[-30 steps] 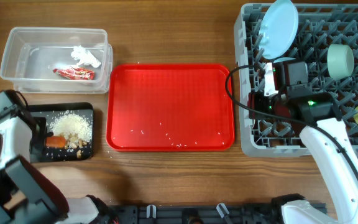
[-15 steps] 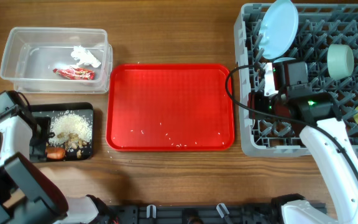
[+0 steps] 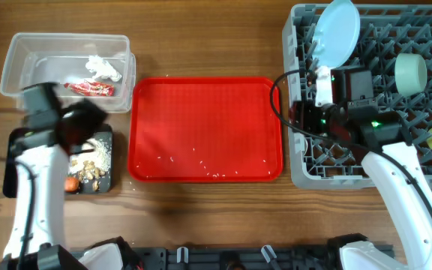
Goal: Sort waste into correct bins and load items into the dishwasher rack
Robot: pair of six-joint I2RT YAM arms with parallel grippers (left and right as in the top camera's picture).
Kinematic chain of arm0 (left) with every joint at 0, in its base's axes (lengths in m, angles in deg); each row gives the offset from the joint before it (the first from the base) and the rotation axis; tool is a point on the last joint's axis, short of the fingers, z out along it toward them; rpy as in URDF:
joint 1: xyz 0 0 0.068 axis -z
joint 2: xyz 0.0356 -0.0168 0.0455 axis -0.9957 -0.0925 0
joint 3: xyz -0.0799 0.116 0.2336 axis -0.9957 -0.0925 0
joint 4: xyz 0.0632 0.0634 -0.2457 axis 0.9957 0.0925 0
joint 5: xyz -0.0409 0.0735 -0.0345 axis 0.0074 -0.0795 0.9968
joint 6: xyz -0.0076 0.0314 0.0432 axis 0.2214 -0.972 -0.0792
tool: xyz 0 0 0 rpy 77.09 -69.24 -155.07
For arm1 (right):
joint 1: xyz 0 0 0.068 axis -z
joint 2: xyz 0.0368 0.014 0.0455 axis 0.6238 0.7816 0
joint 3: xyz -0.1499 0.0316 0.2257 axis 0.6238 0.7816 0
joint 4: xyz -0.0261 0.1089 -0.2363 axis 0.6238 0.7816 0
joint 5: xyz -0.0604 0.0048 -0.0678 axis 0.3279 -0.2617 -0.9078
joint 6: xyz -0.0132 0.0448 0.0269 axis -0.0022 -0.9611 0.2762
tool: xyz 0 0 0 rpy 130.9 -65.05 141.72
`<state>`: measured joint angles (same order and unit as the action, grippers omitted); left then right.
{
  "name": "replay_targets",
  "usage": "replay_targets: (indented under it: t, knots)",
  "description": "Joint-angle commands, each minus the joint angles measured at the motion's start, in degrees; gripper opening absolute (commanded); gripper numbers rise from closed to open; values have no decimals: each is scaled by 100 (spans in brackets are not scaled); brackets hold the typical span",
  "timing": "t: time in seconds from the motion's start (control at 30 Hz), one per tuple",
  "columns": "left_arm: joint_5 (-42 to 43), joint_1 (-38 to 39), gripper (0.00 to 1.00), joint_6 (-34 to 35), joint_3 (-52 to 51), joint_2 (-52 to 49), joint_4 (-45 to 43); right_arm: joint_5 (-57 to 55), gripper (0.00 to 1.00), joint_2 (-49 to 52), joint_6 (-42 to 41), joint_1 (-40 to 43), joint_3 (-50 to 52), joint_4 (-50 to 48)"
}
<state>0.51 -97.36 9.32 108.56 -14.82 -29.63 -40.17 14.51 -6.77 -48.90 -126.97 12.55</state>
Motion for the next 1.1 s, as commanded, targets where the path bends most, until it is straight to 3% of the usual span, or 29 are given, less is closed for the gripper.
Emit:
replay_targets:
  t: [0.0,0.17,0.23,0.3,0.47,0.57,0.63,0.9,1.07]
  knots:
    - [214,1152,89,-957,85,-129,190,640,80,-11,-284,-11,-109,-363]
    - [4,2028,100,-1102,109,-168,1130,470,83,146,-282,0,-109,116]
    - [0,2072,100,-1106,157,-168,1578,236,88,214,-282,74,-109,450]
    - [-39,2048,100,-1106,234,-166,2059,214,100,240,-278,212,-109,774]
    - [-184,1956,91,-1097,299,199,2603,212,100,120,-278,483,-107,1469]
    - [-525,1963,91,-1056,286,730,2664,199,100,-175,-269,481,-50,1519]
    - [-765,1963,100,-1049,236,1191,2614,146,100,-592,-262,474,146,1309]
    - [-876,1967,100,-1005,-455,3954,1871,-26,100,-3770,-308,470,1934,17]
    - [-1021,1967,100,-992,-669,5095,1556,59,100,-4771,-608,470,2267,42]
